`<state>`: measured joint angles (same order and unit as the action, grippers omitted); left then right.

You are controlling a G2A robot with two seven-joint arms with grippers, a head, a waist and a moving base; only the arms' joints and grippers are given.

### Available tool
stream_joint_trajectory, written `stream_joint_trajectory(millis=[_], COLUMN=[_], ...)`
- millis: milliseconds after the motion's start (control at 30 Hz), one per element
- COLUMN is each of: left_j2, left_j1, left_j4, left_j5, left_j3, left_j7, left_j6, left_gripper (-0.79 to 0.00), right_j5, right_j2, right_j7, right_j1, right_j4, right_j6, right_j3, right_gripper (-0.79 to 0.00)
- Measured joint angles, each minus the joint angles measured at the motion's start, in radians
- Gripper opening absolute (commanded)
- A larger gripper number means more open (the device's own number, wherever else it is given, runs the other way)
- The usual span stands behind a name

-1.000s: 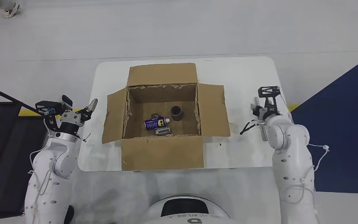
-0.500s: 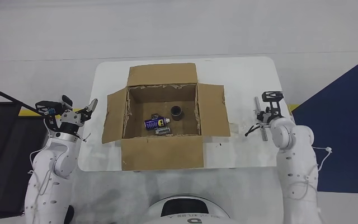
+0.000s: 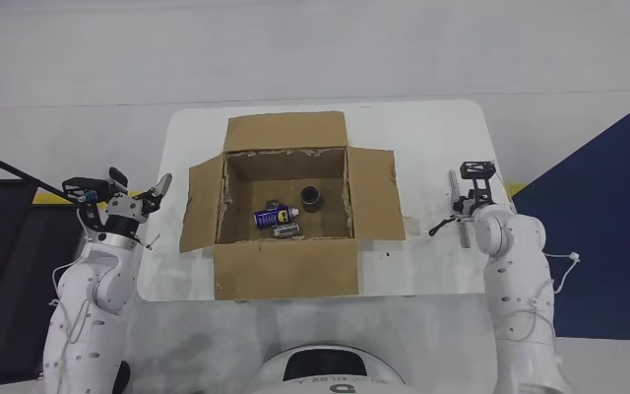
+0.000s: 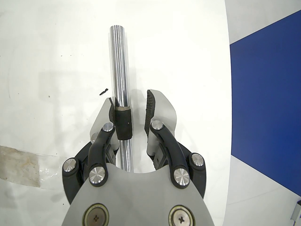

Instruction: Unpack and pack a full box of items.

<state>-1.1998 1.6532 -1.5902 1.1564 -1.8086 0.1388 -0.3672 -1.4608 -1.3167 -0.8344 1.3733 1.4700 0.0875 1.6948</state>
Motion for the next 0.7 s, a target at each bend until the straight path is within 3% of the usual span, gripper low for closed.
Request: stream_joint_trajectory(millis=[67, 467, 700], left_j2=[0.0, 0.0, 0.0], left_j1=[0.0, 0.0, 0.0], left_j4=[0.0, 0.0, 0.0], left_j5=[0.0, 0.0, 0.0], left_j3=[0.0, 0.0, 0.0], left_j7=[0.0, 0.0, 0.0], left_j6=[0.0, 0.0, 0.0], left_gripper=[0.0, 0.0, 0.0], right_j5=[-0.007, 0.028, 0.28], right_j2=[0.001, 0.002, -0.003], right_j7=[-0.006, 0.075, 0.182], right_j1=[0.005, 0.08, 0.116], right_j4=[0.005, 0.133, 0.194], right_j6=[-0.005, -0.063, -0.023], right_j3=[-0.004, 0.007, 0.065], right_gripper=[-0.785, -0.785, -0.785])
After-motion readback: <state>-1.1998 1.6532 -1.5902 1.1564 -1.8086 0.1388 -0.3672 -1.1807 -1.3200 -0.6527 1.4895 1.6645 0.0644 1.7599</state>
